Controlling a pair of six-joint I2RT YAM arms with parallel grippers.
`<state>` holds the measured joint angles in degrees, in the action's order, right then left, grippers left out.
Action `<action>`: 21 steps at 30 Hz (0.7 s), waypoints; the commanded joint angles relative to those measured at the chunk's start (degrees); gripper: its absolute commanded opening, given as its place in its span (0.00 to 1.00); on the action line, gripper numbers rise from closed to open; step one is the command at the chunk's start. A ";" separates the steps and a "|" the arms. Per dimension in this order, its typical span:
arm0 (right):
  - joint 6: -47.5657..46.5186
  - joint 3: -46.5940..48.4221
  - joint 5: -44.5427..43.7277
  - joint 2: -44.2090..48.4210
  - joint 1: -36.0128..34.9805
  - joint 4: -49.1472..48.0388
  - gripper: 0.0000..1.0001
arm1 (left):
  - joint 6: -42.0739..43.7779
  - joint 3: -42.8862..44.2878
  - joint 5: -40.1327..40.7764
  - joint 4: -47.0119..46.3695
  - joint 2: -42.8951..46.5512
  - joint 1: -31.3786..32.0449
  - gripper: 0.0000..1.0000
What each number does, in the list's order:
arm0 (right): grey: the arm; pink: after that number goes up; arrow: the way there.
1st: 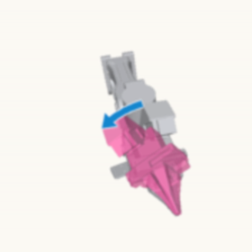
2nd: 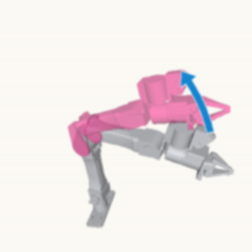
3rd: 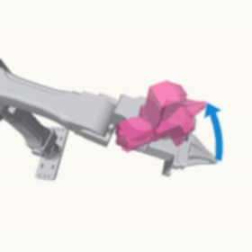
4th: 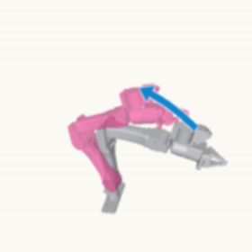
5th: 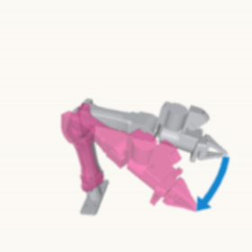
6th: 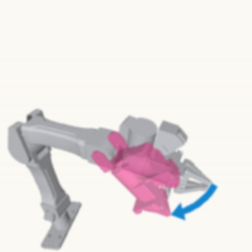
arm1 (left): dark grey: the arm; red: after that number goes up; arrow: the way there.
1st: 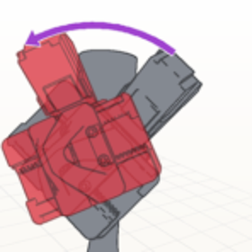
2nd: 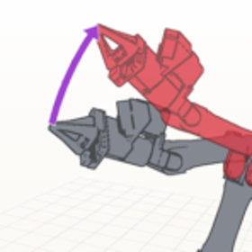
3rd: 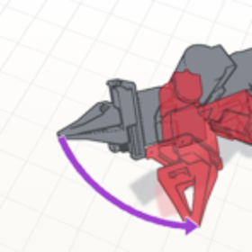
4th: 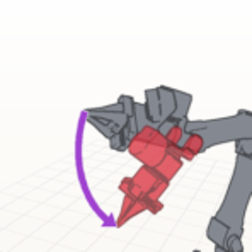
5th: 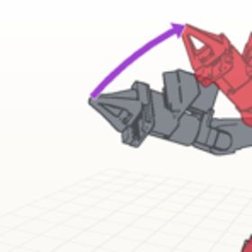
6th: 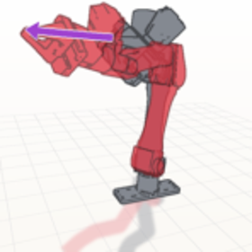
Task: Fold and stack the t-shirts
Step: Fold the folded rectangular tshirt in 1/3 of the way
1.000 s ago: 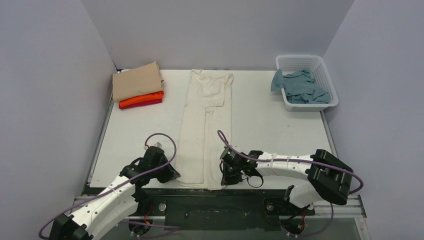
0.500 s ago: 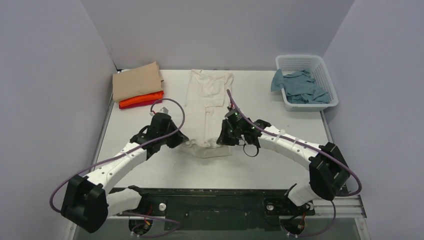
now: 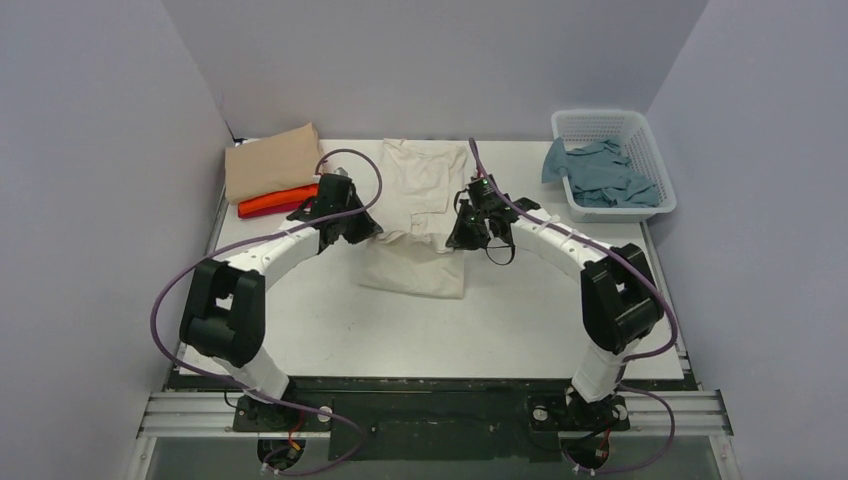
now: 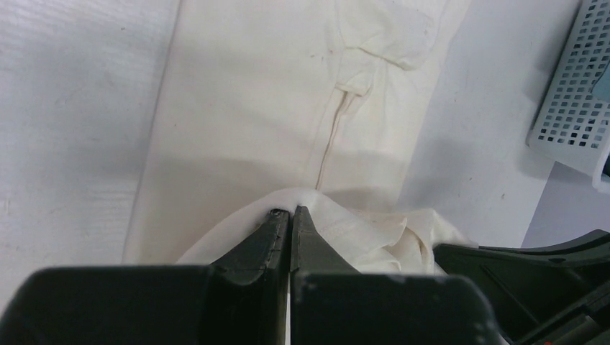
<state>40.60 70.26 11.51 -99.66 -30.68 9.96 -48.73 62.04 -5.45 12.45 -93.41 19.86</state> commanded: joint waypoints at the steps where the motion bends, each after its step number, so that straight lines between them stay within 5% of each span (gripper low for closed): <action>1: -2.09 4.31 3.49 -3.85 2.08 -1.11 0.00 | 2.46 5.58 -2.45 -3.55 -3.96 -1.17 0.00; 9: -2.62 9.02 5.38 -10.57 4.40 -1.85 0.00 | 3.02 10.18 -1.75 -1.06 -10.93 -2.83 0.00; 11: -2.23 10.32 5.38 -12.34 5.11 -1.99 0.05 | 2.88 11.08 -1.65 -0.60 -12.13 -3.26 0.14; 13: -1.58 11.89 4.98 -13.86 6.00 -2.32 0.16 | 3.07 12.69 -1.17 0.21 -13.26 -3.70 0.43; 15: -1.21 14.65 5.51 -15.32 7.22 -1.85 0.39 | 3.57 16.10 -0.77 1.57 -13.99 -4.26 0.70; 21: -2.10 13.96 1.03 -10.01 8.59 0.45 0.79 | 5.21 18.02 5.41 6.75 -7.99 -5.61 0.82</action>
<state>39.29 85.21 15.88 -115.68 -22.65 8.78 -45.50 78.22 -5.19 16.71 -107.87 15.16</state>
